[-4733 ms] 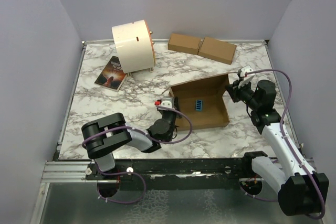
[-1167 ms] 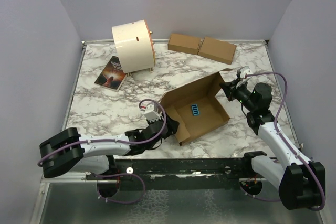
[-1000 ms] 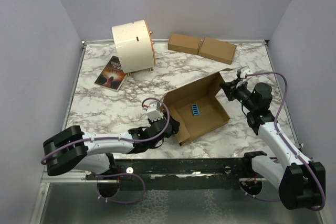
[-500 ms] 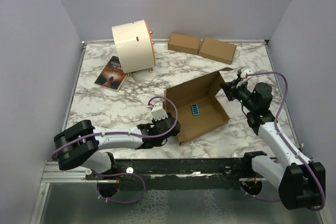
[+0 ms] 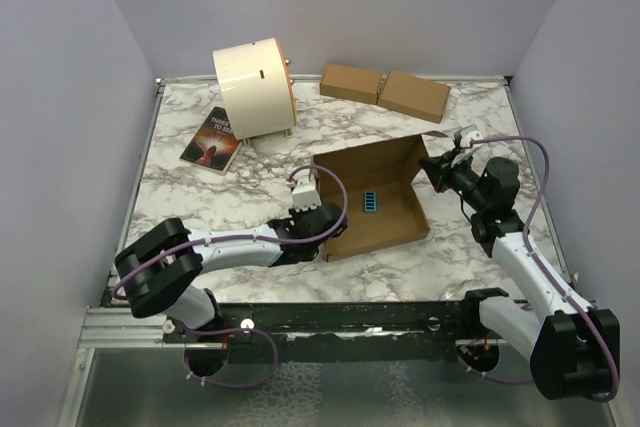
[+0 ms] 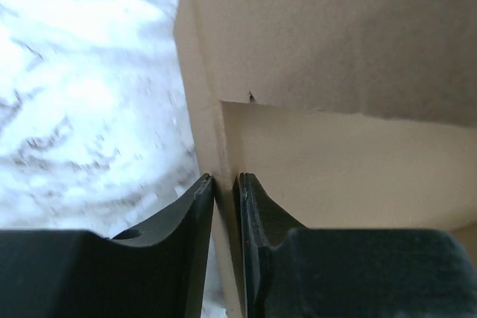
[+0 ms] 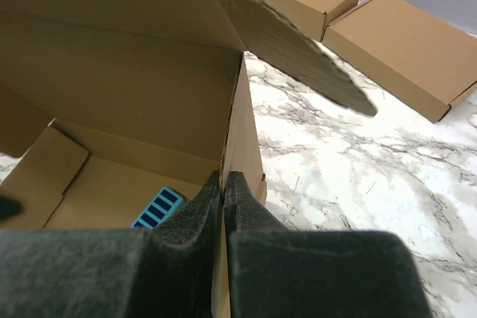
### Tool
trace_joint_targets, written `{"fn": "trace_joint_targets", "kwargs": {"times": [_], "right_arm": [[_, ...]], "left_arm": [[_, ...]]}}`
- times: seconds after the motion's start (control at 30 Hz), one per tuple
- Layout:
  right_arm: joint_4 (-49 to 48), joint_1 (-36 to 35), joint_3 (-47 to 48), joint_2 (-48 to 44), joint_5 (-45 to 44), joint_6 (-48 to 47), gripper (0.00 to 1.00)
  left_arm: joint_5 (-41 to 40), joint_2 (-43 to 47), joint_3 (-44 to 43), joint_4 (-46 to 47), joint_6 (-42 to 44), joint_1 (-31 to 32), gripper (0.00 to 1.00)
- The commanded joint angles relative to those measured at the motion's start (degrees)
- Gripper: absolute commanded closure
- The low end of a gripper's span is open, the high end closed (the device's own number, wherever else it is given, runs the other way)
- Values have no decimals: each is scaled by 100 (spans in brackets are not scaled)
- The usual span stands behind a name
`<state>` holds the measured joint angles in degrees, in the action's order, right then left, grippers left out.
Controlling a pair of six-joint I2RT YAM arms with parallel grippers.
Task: Fold the paper box
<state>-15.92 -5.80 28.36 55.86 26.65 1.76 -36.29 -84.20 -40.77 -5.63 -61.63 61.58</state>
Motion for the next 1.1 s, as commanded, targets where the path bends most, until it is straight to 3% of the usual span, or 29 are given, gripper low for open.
{"fn": "trace_joint_targets", "kwargs": {"times": [0.0,0.13,0.4,0.7,0.93,1.07], "right_arm": [[769,-44,-63,74,400,177,99],[757,-43,-50,75,344,180,93],[1092,-43,155,57,271,90,68],[2454,-32,900,9,165,-498,44],[2634,-31,941,161,136,-582,46],[3154,-30,1187,253,460,-1240,50]], "left_arm": [[367,-247,-361,434,1372,-443,91],[801,-498,-712,577,2297,-763,99],[1264,-913,-1108,1011,3447,-1266,100],[1863,-1139,-1127,1780,4436,-1653,100],[2029,-1340,-1295,1765,4896,-1741,100],[2021,-1473,-1267,1793,4886,-1803,100]]}}
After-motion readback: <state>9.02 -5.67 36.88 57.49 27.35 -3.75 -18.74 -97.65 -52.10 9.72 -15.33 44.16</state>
